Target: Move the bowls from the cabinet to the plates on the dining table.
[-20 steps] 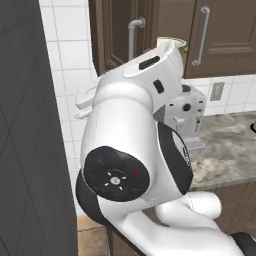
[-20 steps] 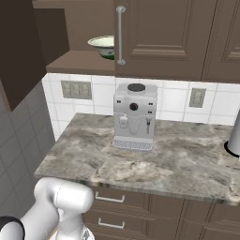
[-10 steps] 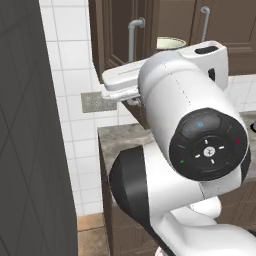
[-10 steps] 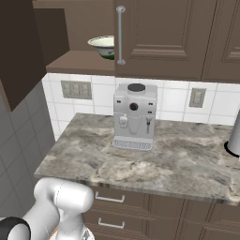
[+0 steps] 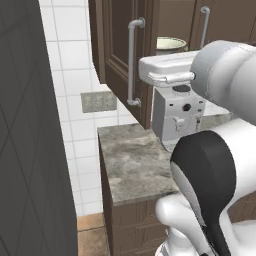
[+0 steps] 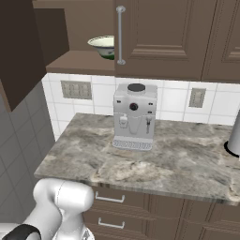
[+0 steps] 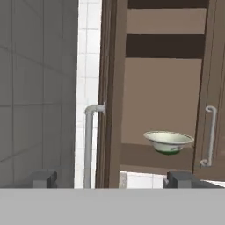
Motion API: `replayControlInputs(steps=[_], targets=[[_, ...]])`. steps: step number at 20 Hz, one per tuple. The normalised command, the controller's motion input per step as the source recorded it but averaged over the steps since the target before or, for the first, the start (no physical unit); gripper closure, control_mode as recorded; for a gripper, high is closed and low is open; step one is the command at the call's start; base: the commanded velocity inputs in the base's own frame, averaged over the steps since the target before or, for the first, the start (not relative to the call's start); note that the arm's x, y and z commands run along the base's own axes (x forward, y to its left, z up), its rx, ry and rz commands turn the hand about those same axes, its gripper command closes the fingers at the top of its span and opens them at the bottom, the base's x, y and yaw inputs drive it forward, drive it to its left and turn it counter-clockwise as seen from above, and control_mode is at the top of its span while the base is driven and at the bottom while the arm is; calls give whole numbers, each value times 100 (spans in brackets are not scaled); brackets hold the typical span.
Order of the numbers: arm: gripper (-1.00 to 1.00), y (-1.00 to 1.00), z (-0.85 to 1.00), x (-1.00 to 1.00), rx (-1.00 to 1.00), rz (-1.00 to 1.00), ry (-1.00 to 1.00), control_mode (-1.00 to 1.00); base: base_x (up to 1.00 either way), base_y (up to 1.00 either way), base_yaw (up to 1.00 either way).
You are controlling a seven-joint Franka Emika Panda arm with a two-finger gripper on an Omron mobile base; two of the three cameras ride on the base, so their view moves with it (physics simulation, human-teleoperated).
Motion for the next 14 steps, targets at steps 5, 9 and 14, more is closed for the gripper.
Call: replayControlInputs(steps=[5, 9, 14], targets=[[-100, -24, -1, 4, 17, 28, 8, -100, 0, 0, 0], [-100, -19, -4, 7, 17, 28, 11, -100, 0, 0, 0], [-100, -15, -5, 14, 15, 29, 15, -100, 0, 0, 0]])
